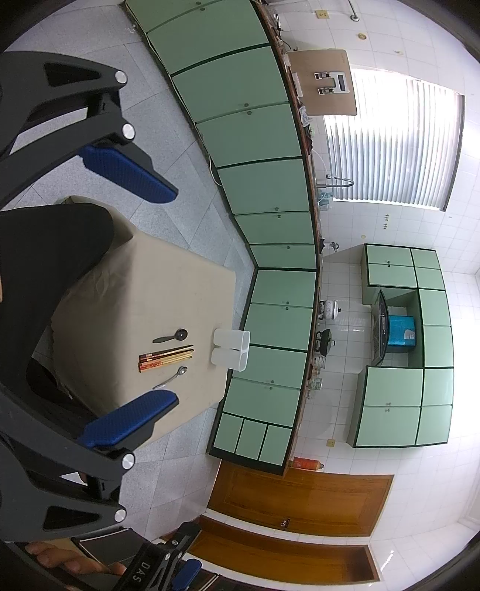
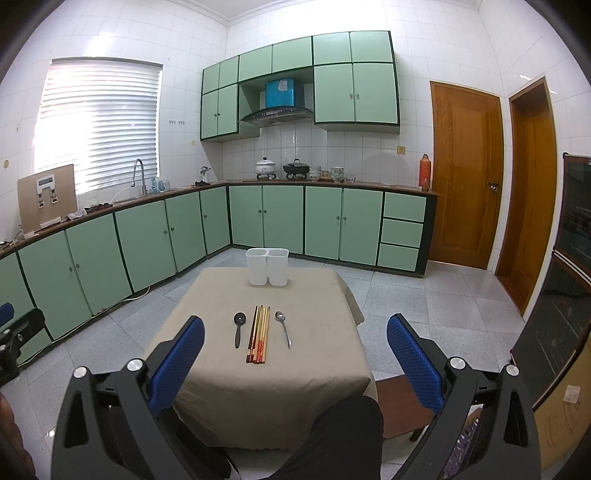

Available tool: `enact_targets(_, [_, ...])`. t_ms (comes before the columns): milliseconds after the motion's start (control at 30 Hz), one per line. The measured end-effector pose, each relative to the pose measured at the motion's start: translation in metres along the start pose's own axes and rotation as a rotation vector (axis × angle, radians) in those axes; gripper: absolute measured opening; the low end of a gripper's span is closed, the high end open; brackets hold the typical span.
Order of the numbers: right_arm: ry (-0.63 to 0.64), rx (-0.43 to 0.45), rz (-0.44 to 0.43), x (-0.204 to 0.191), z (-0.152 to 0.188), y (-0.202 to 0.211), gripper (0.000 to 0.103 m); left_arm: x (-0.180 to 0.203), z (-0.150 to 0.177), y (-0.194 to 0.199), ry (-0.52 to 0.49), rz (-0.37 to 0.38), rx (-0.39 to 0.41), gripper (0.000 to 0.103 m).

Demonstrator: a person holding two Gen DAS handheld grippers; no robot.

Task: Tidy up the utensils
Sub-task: 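Move both tools forward toward the spoons and chopsticks on the table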

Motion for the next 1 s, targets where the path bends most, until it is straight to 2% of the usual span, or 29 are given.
enact_targets(333, [-0.001,-0.003,0.000,0.000,0.000,0.000,0.097,0.001,-0.001,0.000,-0.001,0.004,0.001,0.098])
enact_targets(533, [0.009,-0.019,-0.007,0.000,0.005,-0.010,0.097,0.004,0.003,-0.011,0.001,0.040,-0.008,0.098])
enact_targets(633, [0.026,-0.040,-0.029,-0.001,0.011,-0.028,0.097,0.006,0.011,-0.036,0.016,0.079,-0.061,0.098])
enact_targets(767, [0.029,-0.092,-0.059,0.000,0.027,-0.064,0.097,0.005,0.033,-0.091,0.055,0.125,-0.186,0.098])
enact_targets(1000, [-0.018,-0.274,-0.103,0.010,0.079,-0.153,0.097,0.002,0.078,-0.175,0.027,0.135,-0.345,0.098])
Point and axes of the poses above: each gripper's, at about its wrist camera, not at the fingertips, and y roughly against the way its jaws point, x to its right, z to its underside, the point moved 4 cm from there along -y, roughly the way its jaws point, and after that the axes turned 14 degrees about x, right-handed, at the moved point
